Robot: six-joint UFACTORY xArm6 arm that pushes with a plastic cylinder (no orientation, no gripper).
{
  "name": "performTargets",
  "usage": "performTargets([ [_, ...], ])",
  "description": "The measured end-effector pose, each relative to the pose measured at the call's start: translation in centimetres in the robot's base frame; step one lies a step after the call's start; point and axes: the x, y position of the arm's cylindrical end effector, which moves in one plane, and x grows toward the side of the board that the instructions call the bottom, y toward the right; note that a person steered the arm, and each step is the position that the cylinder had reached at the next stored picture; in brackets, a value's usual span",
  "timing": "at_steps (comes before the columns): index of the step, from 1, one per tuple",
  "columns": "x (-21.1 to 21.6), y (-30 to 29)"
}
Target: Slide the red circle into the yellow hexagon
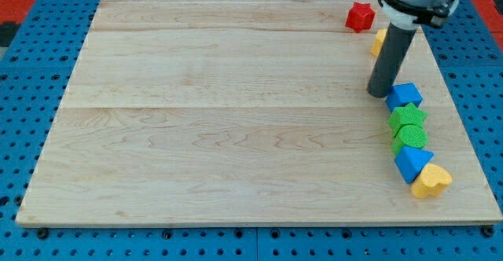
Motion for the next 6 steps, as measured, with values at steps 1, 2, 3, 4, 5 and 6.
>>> performTargets([
  [1,0.9,0.8],
  [2,-1.2,1.1],
  [3,-3.1,1.3],
  [4,-5.2,0.1],
  [5,-4.8,-3.6],
  [6,-2.9,2.4],
])
